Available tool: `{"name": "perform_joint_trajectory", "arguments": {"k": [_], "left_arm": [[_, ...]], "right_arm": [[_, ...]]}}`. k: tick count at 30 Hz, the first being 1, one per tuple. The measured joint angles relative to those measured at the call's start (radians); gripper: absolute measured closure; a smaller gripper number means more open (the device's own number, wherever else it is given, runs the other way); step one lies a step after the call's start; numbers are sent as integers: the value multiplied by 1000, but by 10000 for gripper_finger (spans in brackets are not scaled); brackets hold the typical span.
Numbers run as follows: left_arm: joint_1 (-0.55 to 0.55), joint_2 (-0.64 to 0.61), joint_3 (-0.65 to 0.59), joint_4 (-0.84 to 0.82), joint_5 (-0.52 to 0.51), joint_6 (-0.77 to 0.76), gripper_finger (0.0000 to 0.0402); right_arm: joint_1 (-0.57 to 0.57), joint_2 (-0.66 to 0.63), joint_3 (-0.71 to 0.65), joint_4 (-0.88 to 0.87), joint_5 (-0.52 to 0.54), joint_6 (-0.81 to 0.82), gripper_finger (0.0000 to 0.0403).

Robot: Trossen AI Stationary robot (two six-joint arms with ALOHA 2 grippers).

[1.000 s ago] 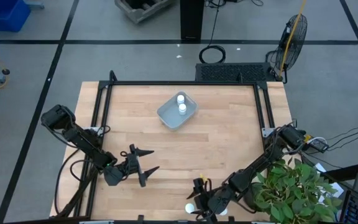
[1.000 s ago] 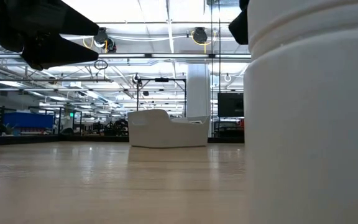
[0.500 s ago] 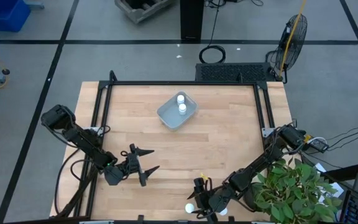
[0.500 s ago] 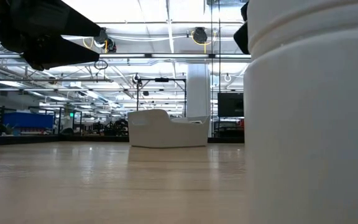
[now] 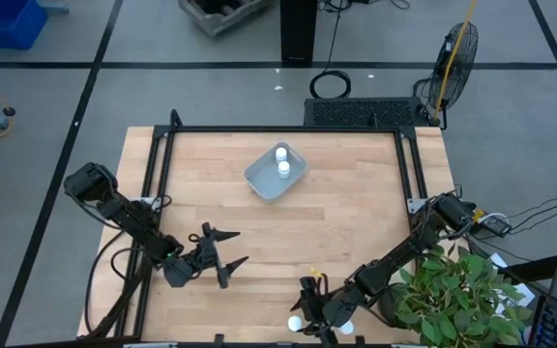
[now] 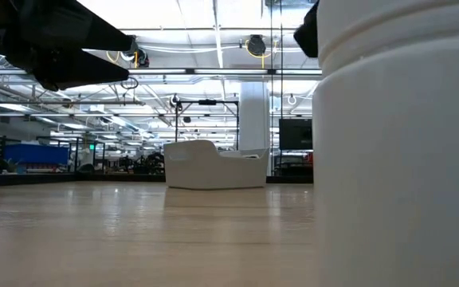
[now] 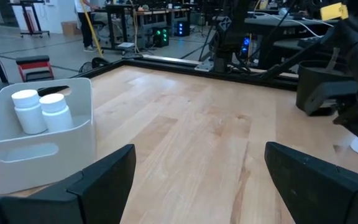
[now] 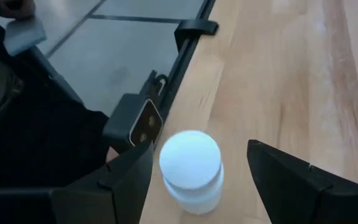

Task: Pick and place pill bottles into a basket
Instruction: Put the bottom right white medicine bottle into the gray bin

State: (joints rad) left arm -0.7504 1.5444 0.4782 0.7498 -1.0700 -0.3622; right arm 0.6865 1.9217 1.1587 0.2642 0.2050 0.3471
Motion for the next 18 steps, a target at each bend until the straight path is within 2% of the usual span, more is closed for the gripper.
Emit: {"name": "perform_joint_trajectory", "arguments": {"k": [6,18], "left_arm": [[12,0,0,-27,24,-17,39],[23,0,0,-51,42,-44,39]], "right_arm": [[0,23,0,9,-4,9,151],[-14,75,0,60,-78,34,152]]}}
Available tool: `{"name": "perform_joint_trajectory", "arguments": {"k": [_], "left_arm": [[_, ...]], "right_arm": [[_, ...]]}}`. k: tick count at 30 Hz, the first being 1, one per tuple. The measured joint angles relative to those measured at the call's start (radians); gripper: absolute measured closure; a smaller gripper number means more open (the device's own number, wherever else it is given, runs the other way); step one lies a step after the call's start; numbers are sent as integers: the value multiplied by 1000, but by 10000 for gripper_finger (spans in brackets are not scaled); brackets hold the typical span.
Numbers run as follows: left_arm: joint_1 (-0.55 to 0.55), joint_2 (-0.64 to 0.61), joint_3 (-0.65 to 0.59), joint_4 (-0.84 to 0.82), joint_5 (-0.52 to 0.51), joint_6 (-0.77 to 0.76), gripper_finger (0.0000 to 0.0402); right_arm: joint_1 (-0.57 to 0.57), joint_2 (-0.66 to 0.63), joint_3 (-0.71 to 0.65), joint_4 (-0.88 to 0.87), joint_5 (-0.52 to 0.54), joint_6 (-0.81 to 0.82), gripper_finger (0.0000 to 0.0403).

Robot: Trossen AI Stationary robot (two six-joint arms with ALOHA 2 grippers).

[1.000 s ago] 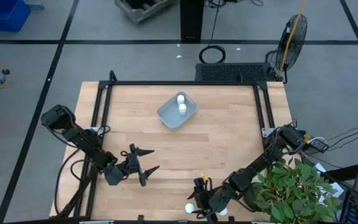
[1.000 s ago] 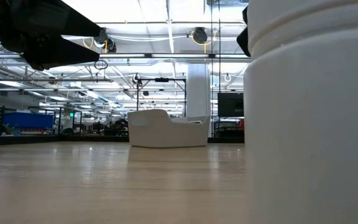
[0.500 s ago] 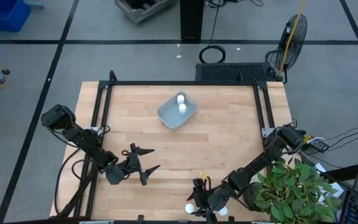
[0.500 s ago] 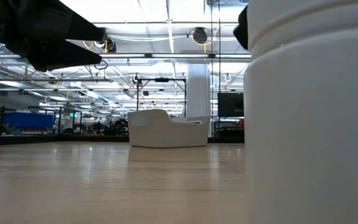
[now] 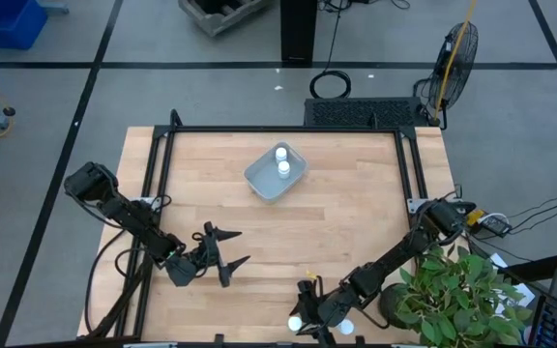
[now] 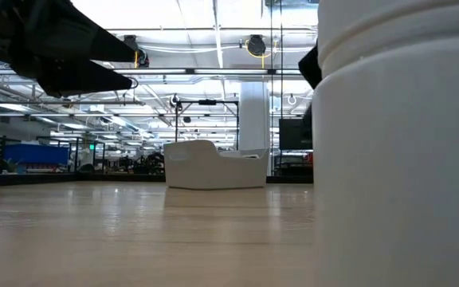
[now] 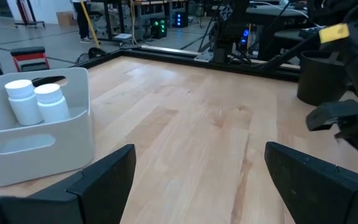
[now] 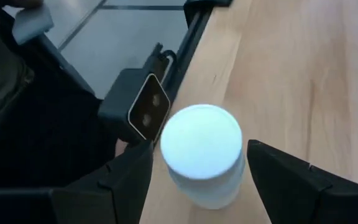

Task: Pick and place pill bottles into a basket
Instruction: Put the bottom right white medicine bottle into the gray bin

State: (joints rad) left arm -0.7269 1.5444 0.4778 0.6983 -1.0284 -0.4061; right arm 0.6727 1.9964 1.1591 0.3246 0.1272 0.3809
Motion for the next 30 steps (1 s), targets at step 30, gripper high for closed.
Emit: {"name": "perform_joint_trajectory", "arguments": {"k": [30], "left_arm": [[0,0,0,-24,17,-8,39]], "right_arm": [[-71,-2,-8,-6,-52,-41,299]]}}
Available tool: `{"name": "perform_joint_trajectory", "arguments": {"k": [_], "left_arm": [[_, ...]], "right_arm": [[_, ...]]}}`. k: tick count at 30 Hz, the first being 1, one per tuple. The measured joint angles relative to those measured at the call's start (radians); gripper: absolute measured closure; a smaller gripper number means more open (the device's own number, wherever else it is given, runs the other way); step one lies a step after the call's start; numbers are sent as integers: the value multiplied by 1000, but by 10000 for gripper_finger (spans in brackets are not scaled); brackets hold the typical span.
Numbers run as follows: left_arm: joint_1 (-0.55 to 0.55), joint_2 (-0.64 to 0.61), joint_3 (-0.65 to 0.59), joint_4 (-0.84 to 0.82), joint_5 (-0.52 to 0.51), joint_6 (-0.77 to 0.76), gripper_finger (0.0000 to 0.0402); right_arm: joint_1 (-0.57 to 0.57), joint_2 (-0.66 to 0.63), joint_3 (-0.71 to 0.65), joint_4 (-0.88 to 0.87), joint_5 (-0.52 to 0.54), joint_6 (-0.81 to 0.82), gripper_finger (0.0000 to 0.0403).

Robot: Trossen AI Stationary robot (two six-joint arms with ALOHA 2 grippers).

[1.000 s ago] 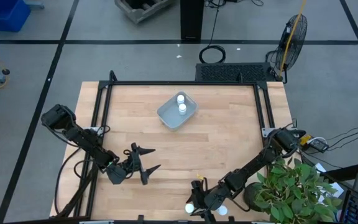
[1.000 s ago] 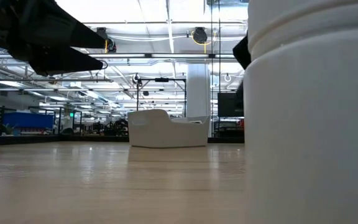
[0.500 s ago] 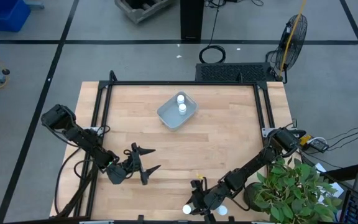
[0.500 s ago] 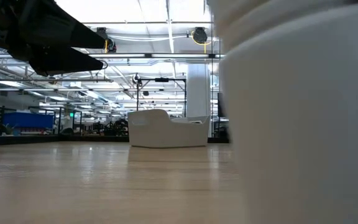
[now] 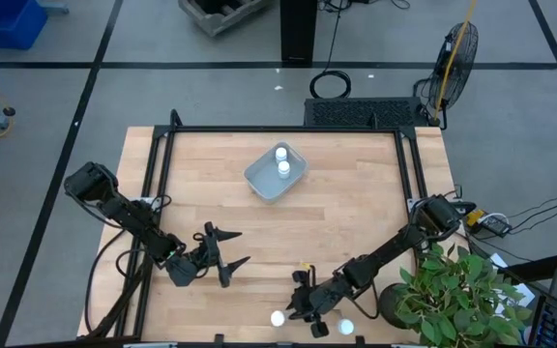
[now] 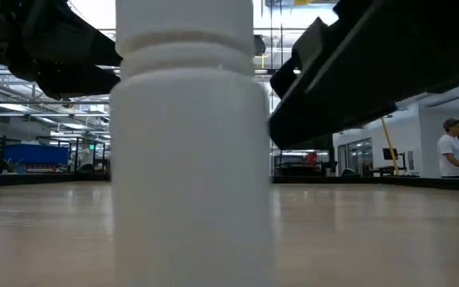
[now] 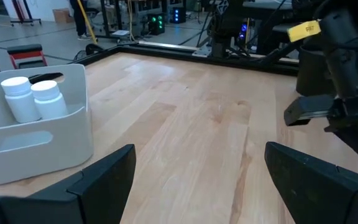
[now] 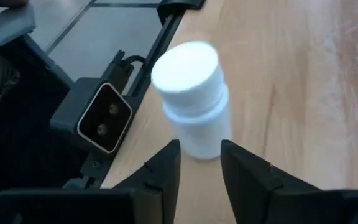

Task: Pick and place pill bottles into a basket
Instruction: Put the bottom right white medicine bottle into the gray bin

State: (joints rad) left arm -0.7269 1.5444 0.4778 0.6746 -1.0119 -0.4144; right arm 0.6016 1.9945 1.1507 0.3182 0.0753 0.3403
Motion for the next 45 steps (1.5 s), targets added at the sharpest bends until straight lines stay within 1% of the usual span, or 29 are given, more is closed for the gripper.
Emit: {"name": "perform_joint_trajectory", "arguments": {"k": [4,7,10,13,17,21,26,28,31,34,38,45], "left_arm": [[0,0,0,-7,1,-4,39],[0,0,0,-7,1,-5,39],[0,0,0,-7,1,-6,39],[0,0,0,-7,0,-8,39],[0,0,0,-7,0,-8,39],[0,0,0,-7,1,-9,39],[1,0,0,-12,0,-10,39],[2,0,0,-13,0,-10,39],[4,0,0,-17,1,-12,39],[5,0,0,-22,1,-14,39],[6,0,0,-27,1,-14,39],[7,0,0,-29,0,-14,39]], "right_arm": [[6,0,-4,17,1,-3,293],[5,0,-4,22,15,11,270],[3,0,-4,33,56,14,232],[-4,0,-5,44,56,12,186],[-6,0,-5,114,55,-25,131],[-6,0,-5,142,55,-41,99],[-14,2,-5,149,55,-41,94],[-20,22,-5,190,50,-42,98],[-29,70,6,247,-2,-45,103],[-31,83,6,253,-12,-46,104],[-33,82,8,284,-8,-46,105],[-40,82,8,276,7,-49,106]]}}
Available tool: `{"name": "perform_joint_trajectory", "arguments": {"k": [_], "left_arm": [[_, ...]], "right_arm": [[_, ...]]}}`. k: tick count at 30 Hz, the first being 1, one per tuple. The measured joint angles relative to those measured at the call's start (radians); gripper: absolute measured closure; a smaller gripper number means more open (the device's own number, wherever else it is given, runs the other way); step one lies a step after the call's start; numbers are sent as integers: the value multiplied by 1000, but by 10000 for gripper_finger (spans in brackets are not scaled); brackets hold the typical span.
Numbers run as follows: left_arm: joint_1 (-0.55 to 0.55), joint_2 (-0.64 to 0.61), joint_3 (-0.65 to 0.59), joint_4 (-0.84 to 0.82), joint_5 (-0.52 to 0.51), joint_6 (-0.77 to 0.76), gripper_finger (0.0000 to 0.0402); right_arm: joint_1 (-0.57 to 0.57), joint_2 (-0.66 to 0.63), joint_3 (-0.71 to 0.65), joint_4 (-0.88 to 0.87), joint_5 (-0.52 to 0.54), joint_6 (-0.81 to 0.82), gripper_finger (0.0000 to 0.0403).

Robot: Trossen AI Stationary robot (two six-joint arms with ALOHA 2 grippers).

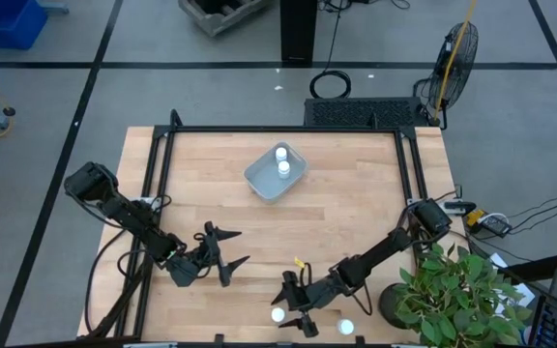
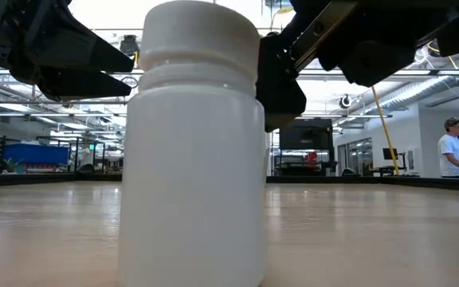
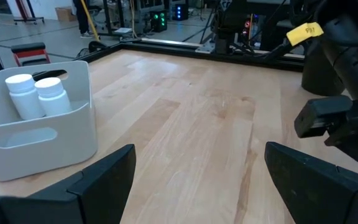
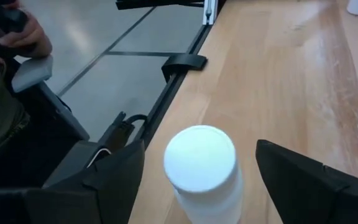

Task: Pick and place pill bottles into a basket
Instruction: Put the bottom right white medicine bottle into the gray bin

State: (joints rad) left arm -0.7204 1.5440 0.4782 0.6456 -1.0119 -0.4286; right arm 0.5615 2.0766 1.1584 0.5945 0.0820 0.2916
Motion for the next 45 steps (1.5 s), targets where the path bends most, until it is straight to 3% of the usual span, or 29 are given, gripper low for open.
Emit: {"name": "perform_joint_trajectory", "arguments": {"k": [10,25,35,45], "left_arm": [[0,0,0,0,0,0,39],[0,0,0,-8,18,-2,39],[0,0,0,-9,25,-1,39],[0,0,0,-15,27,-1,39]], "right_arm": [[-11,25,0,3,-4,12,128],[-25,47,43,0,-46,9,254],[-39,39,43,-15,-81,-49,255],[-136,-74,43,-185,-32,-166,255]]}}
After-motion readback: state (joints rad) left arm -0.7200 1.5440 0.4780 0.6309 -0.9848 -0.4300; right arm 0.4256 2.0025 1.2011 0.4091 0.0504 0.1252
